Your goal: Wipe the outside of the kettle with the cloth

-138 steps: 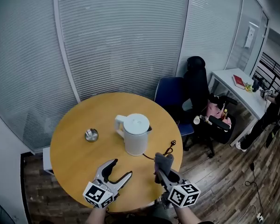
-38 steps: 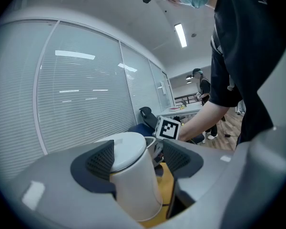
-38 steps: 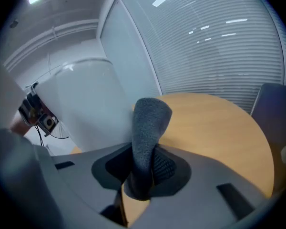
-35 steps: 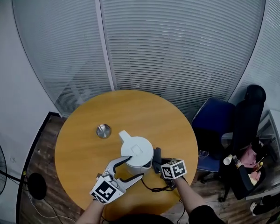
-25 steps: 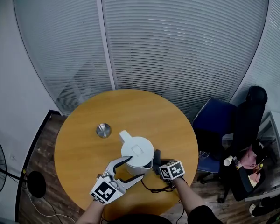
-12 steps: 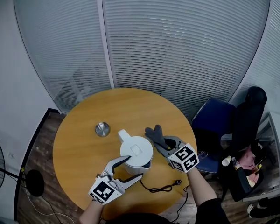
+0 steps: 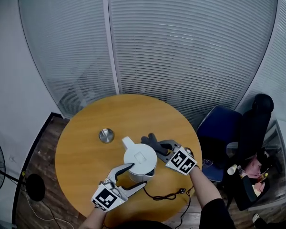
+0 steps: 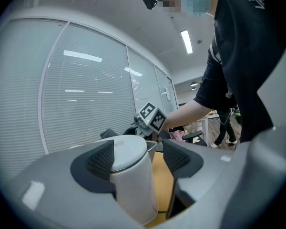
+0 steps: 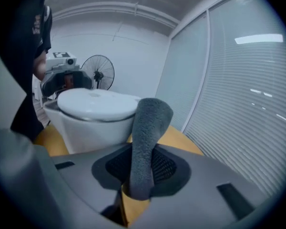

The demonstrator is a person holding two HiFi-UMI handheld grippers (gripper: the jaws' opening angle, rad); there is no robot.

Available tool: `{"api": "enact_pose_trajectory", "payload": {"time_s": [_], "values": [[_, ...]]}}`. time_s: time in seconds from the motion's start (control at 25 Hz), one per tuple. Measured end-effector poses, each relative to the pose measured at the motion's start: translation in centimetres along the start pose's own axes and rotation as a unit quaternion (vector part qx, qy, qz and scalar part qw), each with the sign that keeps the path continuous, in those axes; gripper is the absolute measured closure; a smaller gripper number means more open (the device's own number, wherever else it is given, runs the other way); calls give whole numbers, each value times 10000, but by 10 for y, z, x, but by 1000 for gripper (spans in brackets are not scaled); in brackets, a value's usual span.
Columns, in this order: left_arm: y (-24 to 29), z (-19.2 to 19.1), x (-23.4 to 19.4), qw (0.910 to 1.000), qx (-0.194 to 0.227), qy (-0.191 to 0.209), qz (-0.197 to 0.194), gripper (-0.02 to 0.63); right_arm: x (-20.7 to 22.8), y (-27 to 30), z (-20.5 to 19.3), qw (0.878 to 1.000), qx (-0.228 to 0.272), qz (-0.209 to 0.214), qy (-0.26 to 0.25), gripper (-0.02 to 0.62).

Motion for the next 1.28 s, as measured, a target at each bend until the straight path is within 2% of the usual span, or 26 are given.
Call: {"api": "enact_pose_trajectory", "payload": {"time_s": [0.12, 0.24, 0.48, 0.64, 0.72, 0.8, 0.88, 1.0, 1.12, 1.2, 1.28], "values": [[-1, -1, 0, 10000, 6, 37, 26, 300, -7, 6, -15, 9995, -188, 100, -229, 495], [0, 1, -1, 9999, 47, -94, 65, 299, -17, 15, -38, 9988, -433, 206, -74, 497], [-1, 5, -2, 9989, 142, -419, 178, 300, -45, 37, -93, 9917, -896, 371, 848, 497], [-1, -1, -3, 9997, 143, -197, 82, 301, -56, 42, -113, 9851, -1033, 413, 1314, 497], [-1, 0, -4, 9996, 147, -229, 90, 301, -59, 44, -119, 9822, -1099, 388, 1476, 497], [0, 3, -4, 9991, 171, -377, 129, 301, -62, 43, -122, 9782, -1067, 291, 1756, 497], [-1, 1, -3, 9995, 199, -235, 66, 300, -63, 40, -122, 9727, -936, 108, 2121, 496], [-1, 2, -3, 9994, 213, -286, 47, 301, -65, 33, -129, 9587, -780, -328, 2716, 495], [-1, 4, -4, 9985, 231, -482, 119, 301, -66, 20, -137, 9330, -550, -814, 3463, 495], [-1, 1, -4, 9992, 255, -275, 119, 301, -70, 8, -141, 9146, -359, -1100, 3874, 495], [-3, -2, -3, 9994, 328, -50, 109, 300, -79, -3, -142, 9028, -256, -1343, 4079, 495]]}}
Point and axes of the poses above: the fingertips, and each gripper's own axes: y forward along the fingers, x to its right, z out of its top, the point moved 5 cm from there along -y, backward along the fingers, and after that the axes turned 1 degree about y, right-handed, at the moved point
